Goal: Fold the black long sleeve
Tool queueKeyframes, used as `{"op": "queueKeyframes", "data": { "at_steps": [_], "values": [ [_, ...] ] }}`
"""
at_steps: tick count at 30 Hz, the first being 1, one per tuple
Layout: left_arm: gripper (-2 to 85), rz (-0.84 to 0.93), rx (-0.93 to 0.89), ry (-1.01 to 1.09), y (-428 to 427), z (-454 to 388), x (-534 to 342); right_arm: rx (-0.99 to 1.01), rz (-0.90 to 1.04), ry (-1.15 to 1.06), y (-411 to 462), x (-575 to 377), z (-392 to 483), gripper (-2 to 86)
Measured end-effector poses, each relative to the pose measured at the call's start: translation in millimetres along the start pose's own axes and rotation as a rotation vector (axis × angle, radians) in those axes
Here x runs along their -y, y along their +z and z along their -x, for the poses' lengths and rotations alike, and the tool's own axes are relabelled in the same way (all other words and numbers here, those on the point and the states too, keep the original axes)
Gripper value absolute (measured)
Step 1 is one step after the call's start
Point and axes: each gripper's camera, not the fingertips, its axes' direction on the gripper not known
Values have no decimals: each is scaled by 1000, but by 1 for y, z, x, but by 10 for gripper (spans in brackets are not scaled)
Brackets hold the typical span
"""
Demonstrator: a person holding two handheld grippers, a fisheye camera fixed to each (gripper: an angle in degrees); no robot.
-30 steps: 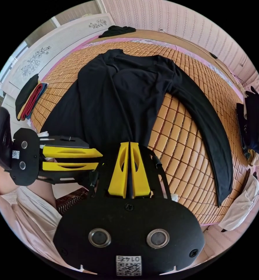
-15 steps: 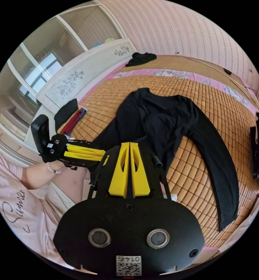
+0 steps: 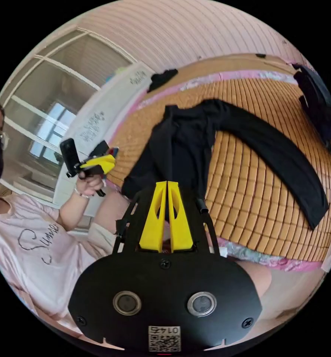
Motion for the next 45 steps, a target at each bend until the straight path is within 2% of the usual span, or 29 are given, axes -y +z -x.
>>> {"op": "queueKeyframes", "data": {
  "at_steps": [1,3,5,9,13,17,21,22,24,27,30,33,35,38,41,45],
  "values": [
    [3,16,16,-36,1,8,-14,-92,83,-2,19,0,-2,7],
    [2,32,80,-56,-7,16,-27,-117,124,-49,31,11,2,17],
    [0,45,195,-58,-20,25,-31,-96,110,-110,35,37,11,38],
    [-4,64,539,-31,-48,59,-15,-116,41,-312,49,131,47,47],
    [-3,97,768,-1,-53,99,19,-188,-36,-430,81,236,76,50],
    [13,135,780,-23,-36,136,46,-219,-46,-364,117,319,72,76],
    [39,209,813,-16,-4,167,66,-184,53,-237,164,383,49,82],
    [33,235,823,1,5,173,68,-166,90,-248,169,394,51,38],
    [13,274,832,17,14,176,70,-218,2,-318,159,402,67,5],
    [1,223,845,30,8,169,71,-255,-7,-468,153,420,96,-5],
    [1,187,847,-99,-2,183,67,-274,40,-447,172,439,101,-3],
    [16,135,758,-251,-13,201,60,-356,84,-449,192,437,101,14],
    [32,132,788,-276,-20,197,62,-380,76,-466,183,427,99,49],
    [42,121,885,-183,-30,161,58,-333,-33,-451,128,387,81,74],
    [34,173,884,-88,-22,107,45,-265,-110,-443,68,306,50,70],
    [16,187,660,51,33,14,24,-176,-60,-306,33,155,12,12]
  ]
}}
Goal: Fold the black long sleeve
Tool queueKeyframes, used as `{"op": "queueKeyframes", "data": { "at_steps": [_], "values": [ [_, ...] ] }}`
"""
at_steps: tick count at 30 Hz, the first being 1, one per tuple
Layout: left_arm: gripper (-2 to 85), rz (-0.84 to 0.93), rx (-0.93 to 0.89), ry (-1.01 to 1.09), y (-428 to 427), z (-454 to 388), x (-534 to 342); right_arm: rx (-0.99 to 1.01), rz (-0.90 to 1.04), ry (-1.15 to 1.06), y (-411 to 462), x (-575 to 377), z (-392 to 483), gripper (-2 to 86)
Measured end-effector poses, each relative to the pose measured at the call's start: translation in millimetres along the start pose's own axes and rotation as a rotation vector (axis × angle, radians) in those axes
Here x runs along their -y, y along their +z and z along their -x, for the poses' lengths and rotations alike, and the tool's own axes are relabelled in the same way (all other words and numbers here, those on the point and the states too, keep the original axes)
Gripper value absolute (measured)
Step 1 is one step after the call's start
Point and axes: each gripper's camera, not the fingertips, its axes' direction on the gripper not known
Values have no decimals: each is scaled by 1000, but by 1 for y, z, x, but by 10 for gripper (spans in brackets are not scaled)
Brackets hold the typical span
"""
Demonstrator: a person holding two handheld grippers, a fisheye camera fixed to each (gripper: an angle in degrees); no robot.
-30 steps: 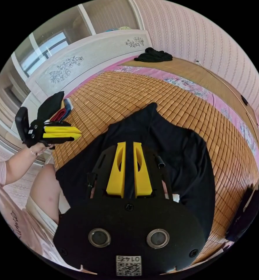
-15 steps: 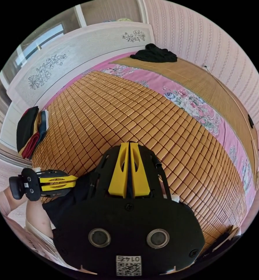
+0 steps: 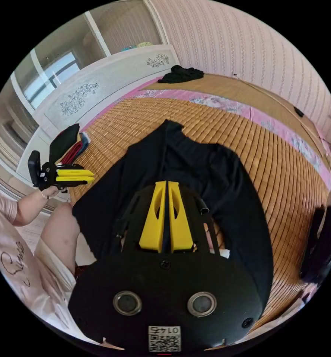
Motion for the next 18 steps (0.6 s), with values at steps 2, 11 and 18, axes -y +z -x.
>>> {"op": "queueKeyframes", "data": {
  "at_steps": [2,11,18],
  "values": [
    [24,3,-104,33,8,-48,8,11,46,79,-1,-55,11,1],
    [19,163,-212,190,73,-150,40,-193,257,8,34,-143,60,-9],
    [35,240,-342,229,74,-151,62,-85,161,93,23,-164,32,-9]
  ]
}}
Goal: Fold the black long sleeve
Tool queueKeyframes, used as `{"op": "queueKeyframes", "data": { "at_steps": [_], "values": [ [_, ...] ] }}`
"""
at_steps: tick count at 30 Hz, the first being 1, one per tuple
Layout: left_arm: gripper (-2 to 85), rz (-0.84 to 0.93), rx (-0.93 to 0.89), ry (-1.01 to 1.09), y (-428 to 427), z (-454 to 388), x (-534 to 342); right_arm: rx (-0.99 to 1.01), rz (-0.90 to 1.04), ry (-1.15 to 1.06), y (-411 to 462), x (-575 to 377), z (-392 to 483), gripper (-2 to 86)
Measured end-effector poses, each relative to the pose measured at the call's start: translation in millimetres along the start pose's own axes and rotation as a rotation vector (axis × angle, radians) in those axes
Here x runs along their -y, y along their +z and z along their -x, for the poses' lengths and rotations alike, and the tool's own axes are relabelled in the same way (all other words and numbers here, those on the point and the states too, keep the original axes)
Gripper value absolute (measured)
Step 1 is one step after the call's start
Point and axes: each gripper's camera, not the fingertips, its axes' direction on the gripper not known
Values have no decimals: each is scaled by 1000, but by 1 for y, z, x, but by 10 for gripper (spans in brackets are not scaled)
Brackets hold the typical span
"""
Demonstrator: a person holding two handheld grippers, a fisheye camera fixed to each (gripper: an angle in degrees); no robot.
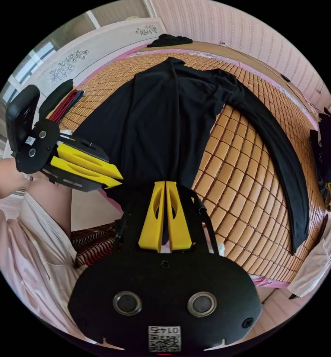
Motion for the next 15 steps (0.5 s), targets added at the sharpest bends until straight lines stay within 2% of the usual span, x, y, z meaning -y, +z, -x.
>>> {"op": "queueKeyframes", "data": {
  "at_steps": [2,5,7,10,12,15],
  "values": [
    [43,-6,-48,29,-8,-5,6,33,-80,55,-12,-8,-17,-9],
    [46,-17,-73,84,-28,-11,23,-136,-279,189,-45,-30,-55,-8],
    [46,-40,-41,121,-44,-8,46,-320,-399,375,-64,-54,-101,-4],
    [48,-57,54,166,-52,0,85,-312,-529,691,-80,-98,-166,16],
    [51,-43,88,202,-50,3,115,-275,-567,841,-84,-125,-192,59],
    [56,-86,84,208,-46,8,165,-384,-568,975,-83,-154,-206,79]
  ]
}}
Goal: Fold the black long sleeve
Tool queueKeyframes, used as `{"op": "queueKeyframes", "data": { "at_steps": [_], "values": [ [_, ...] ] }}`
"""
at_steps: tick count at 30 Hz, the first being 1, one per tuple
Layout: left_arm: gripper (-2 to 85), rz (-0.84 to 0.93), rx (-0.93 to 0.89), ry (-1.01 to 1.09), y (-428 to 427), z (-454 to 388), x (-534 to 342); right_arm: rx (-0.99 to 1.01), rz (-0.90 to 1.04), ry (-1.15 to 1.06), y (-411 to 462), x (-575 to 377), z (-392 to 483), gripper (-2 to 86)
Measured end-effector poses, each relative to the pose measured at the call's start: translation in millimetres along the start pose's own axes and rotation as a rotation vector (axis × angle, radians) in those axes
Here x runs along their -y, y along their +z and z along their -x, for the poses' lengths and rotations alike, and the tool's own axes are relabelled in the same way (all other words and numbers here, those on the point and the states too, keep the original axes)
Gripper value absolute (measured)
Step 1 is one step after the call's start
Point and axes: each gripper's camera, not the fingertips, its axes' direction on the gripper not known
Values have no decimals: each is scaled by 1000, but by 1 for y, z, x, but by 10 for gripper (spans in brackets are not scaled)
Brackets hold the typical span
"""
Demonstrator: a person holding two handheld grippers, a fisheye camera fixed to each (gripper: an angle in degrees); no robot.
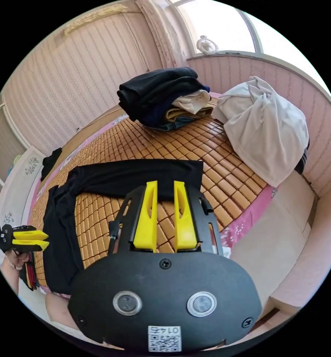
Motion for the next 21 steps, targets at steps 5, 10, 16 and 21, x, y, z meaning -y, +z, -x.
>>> {"op": "queueKeyframes", "data": {
  "at_steps": [5,10,16,21],
  "values": [
    [60,-70,-23,13,21,14,74,-39,65,120,19,1,-34,106],
    [82,-15,-15,1,61,21,146,-42,111,113,33,5,-45,50],
    [89,18,30,-17,93,21,203,-13,84,164,33,2,-67,13],
    [103,117,102,0,127,18,232,29,77,199,35,-1,-85,7]
  ]
}}
